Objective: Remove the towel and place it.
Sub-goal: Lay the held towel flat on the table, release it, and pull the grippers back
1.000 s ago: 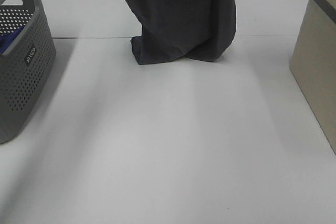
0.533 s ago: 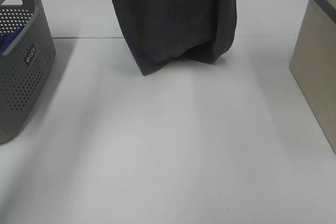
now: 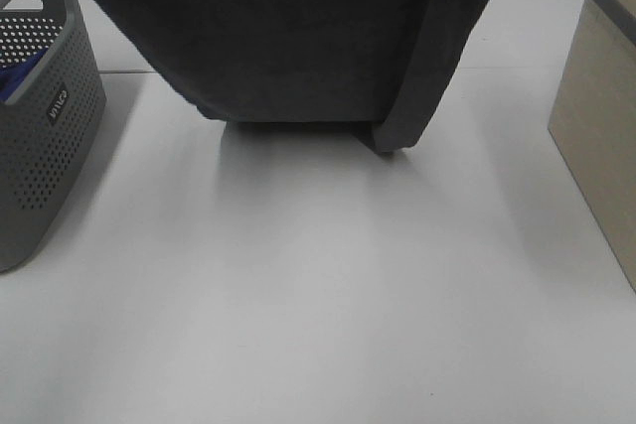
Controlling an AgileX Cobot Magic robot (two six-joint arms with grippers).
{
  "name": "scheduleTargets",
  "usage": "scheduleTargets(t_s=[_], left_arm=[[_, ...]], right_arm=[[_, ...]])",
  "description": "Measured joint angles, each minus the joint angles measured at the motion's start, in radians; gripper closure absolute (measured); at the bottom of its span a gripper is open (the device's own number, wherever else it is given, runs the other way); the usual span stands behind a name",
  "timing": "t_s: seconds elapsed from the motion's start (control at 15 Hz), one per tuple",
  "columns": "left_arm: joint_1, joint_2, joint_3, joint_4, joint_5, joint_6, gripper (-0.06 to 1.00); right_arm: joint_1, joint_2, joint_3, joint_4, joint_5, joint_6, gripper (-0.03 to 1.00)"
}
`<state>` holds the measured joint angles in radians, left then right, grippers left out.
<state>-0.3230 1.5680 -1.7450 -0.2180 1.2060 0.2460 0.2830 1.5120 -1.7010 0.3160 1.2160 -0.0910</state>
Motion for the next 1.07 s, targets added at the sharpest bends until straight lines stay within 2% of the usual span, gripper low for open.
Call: scheduleTargets(t_s=[0.2,0.4,0.73,0.93,1.0,1.07], left_arm=[[-0.001,-0.165,0.206,-0.052,-0.006,0.049,0.94],[-0.005,-0.261,0.356,-0.121,-0.015,0.096,0.94],[-0.088,-0.288,0.497,-0.105,-0.02,0.1,0.94],[-0.146,-0.288,0.569,-0.097,-0.024,0.065,0.94],[-0.183,-0.288,0.627,-0.099,-0.032,0.032,0.94],[-0.183,-0.288,0.627,-0.099,-0.032,0.032,0.94]], right_arm=[[0.003,-0.094,0.106,0.04,0.0,0.001,0.96],[0.003,-0.161,0.192,0.068,0.001,0.001,0.96],[0.003,-0.256,0.41,0.083,0.0,0.015,0.96],[0.003,-0.302,0.487,0.079,0.0,0.036,0.96],[0.003,-0.338,0.561,0.087,-0.001,0.043,0.96],[0.003,-0.338,0.561,0.087,-0.001,0.043,0.96]])
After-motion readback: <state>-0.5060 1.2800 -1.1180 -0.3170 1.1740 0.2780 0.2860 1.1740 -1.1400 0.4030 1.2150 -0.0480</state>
